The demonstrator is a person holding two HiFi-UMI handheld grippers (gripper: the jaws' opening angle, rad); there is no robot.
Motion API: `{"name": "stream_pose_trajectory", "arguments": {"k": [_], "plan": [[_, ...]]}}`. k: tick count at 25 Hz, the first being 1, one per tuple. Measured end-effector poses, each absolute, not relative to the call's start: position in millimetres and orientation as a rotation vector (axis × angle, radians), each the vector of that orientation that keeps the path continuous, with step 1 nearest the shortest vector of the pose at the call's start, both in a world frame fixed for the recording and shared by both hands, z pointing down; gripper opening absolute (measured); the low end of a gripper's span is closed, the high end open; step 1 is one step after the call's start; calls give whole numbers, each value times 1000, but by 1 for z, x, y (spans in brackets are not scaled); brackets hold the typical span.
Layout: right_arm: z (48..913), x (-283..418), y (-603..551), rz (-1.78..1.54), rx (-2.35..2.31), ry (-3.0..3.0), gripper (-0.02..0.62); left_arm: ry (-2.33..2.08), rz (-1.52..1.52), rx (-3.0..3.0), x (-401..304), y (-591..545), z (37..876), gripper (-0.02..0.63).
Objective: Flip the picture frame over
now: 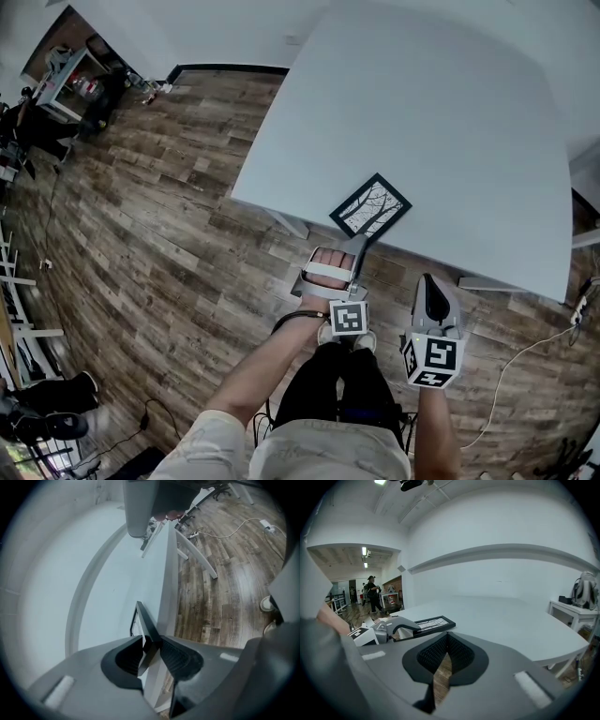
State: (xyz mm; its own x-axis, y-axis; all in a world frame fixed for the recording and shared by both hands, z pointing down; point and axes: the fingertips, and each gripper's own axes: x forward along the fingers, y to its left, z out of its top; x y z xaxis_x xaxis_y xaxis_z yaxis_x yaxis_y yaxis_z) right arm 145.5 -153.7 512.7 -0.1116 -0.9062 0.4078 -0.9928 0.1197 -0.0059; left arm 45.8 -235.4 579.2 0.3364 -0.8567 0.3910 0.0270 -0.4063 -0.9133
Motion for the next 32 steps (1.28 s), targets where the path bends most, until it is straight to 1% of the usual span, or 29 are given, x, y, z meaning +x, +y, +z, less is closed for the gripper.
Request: {"name": "stream_pose_trajectory", "arguments": {"k": [7,11,17,21,27,29,32], "plan": [[513,145,-155,401,1854,-2100,25,689,-1264,-1710,50,-235,588,135],[511,143,-155,394,1851,-2102,25,662,-1286,-1710,50,-232,592,213],[507,145,-155,386,1857,-2103,25,666,-1303,-1751,47,-222,597,273],[503,145,-156,377,1862,-2108,25,677,-1296,-1843,47,-209,601,285],[496,144,-156,365,1872,-2120,25,777,-1218,-2003,52,-192,588,285],[492,145,-157,361,1880,-2125,25,850,-1163,-2074,53,-192,574,285],[475,150,-161,338,1917,-2136,25,1017,-993,-2246,52,-193,537,278]]}}
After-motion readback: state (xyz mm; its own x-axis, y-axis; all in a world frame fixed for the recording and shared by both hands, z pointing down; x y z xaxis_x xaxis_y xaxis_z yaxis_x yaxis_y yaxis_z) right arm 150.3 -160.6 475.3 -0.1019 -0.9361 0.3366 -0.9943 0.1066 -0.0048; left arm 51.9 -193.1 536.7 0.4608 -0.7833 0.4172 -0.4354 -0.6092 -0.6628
